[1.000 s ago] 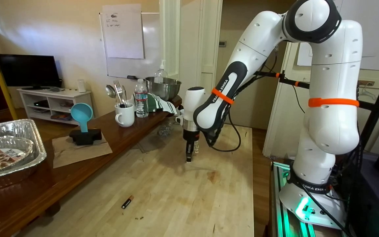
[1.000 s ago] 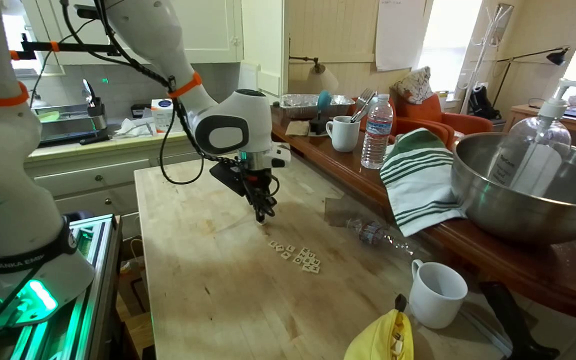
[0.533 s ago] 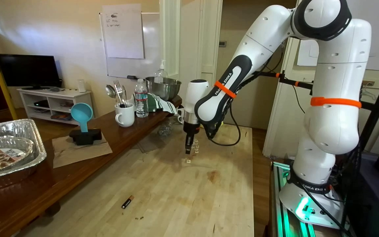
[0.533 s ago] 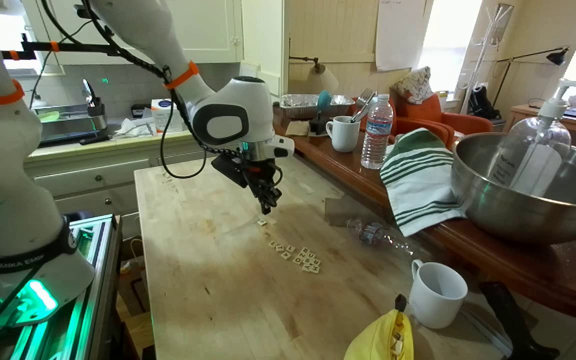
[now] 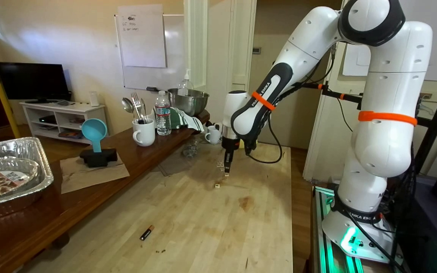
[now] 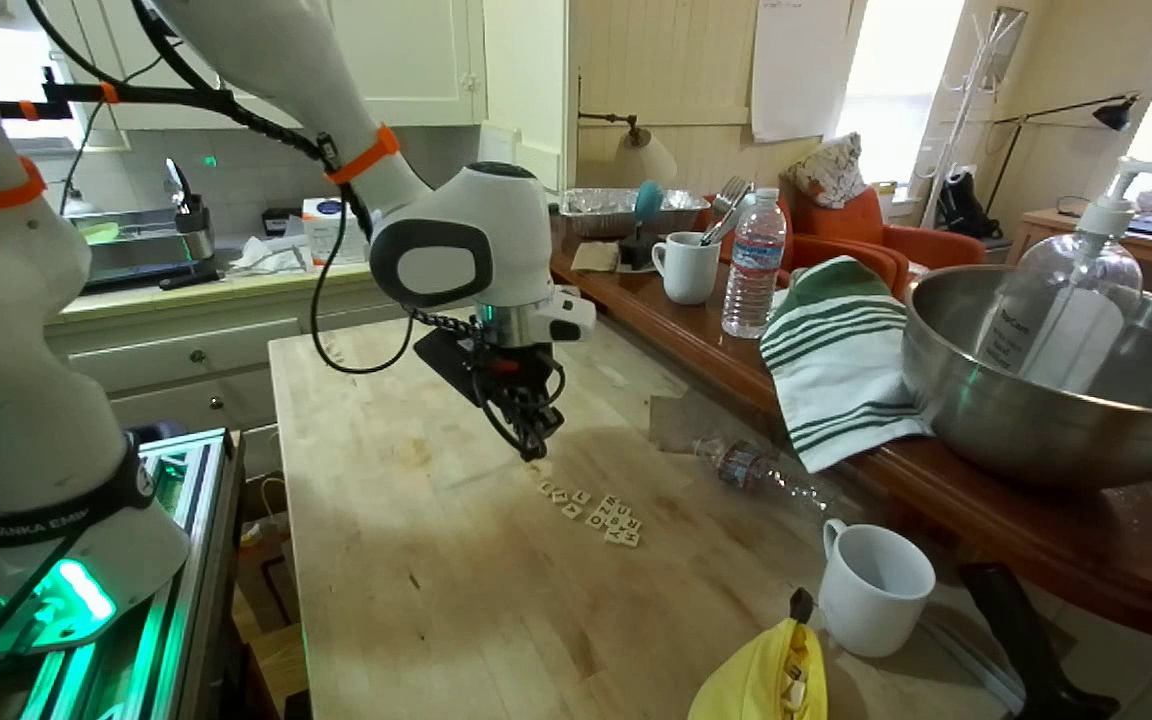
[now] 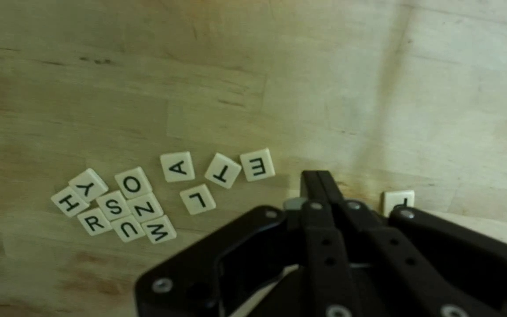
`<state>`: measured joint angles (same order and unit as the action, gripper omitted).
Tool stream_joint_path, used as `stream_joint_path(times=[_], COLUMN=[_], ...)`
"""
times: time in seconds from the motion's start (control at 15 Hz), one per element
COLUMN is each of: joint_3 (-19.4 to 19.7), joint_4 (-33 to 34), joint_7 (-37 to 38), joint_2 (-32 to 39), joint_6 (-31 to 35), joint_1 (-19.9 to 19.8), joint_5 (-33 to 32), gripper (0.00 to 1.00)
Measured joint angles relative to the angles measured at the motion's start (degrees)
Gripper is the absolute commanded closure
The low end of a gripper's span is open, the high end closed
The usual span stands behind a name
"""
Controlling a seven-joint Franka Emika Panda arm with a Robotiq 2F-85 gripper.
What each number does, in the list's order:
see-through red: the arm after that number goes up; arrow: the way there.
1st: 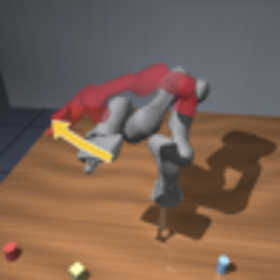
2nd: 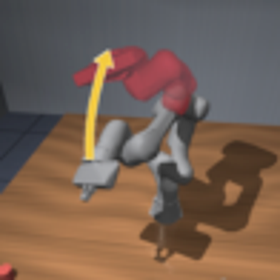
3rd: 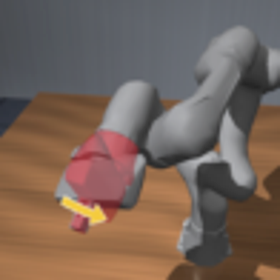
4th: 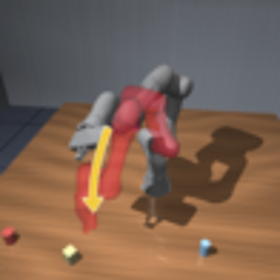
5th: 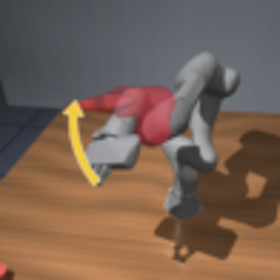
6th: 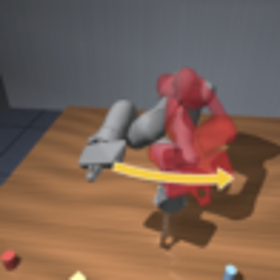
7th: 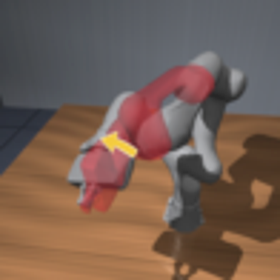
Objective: Put 5 letter blocks in a line
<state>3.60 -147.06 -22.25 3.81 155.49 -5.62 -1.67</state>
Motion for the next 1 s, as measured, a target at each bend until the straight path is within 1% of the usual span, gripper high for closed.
stream_joint_path(times=[0.2, 0.4, 0.67, 1.0], joint_3=[0.89, 1.3, 1.41, 1.16], joint_4=[-0.28, -0.26, 0.15, 1.27], joint_7=[-1.39, -1.49, -1.49, -1.45], joint_2=[0.42, 1.32, 3.24, 5.71], joint_6=[0.35, 2.42, 4.94, 5.48], joint_1=[-0.73, -1.39, -1.87, -1.87], joint_5=[0.0, 0.01, 0.01, 0.01], gripper=[1.0, 1.0, 1.0, 1.0])
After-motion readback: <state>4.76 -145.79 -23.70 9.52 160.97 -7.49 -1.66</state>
